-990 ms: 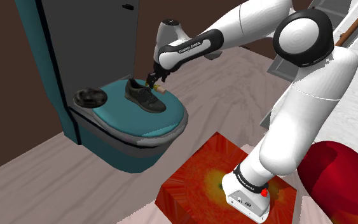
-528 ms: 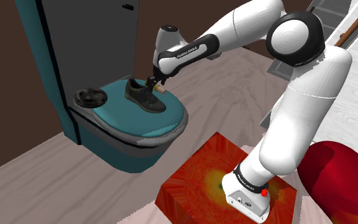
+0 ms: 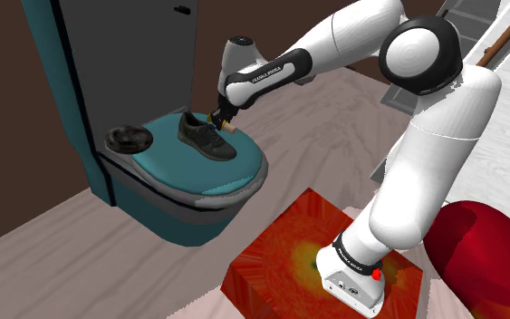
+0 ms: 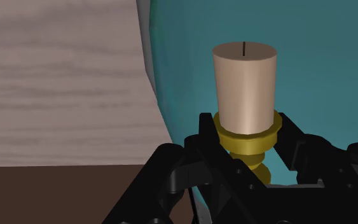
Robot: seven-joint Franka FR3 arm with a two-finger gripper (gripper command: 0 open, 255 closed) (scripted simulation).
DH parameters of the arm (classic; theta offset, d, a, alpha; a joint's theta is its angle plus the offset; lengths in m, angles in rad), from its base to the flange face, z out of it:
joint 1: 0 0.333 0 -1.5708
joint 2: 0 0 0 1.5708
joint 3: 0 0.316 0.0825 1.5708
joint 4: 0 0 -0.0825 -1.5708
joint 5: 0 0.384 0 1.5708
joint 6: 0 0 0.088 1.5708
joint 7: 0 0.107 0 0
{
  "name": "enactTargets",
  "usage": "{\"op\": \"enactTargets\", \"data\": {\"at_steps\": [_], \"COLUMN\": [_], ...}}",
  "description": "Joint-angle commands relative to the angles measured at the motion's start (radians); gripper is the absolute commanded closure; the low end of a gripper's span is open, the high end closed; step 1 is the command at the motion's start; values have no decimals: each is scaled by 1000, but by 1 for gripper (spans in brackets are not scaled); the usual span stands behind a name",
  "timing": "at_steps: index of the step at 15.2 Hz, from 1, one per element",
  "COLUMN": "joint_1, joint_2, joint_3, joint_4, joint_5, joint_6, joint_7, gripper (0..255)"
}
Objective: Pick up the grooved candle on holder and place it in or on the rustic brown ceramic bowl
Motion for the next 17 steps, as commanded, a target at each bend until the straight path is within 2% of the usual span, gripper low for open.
{"op": "enactTargets", "data": {"at_steps": [1,6,17], "joint_1": [0,0,-3], "joint_2": [0,0,-81], "joint_3": [0,0,9], "joint_4": [0,0,49], "joint_5": [0,0,31], "joint_6": [0,0,-127], "joint_7": [0,0,-36], "gripper": [255,255,255]}}
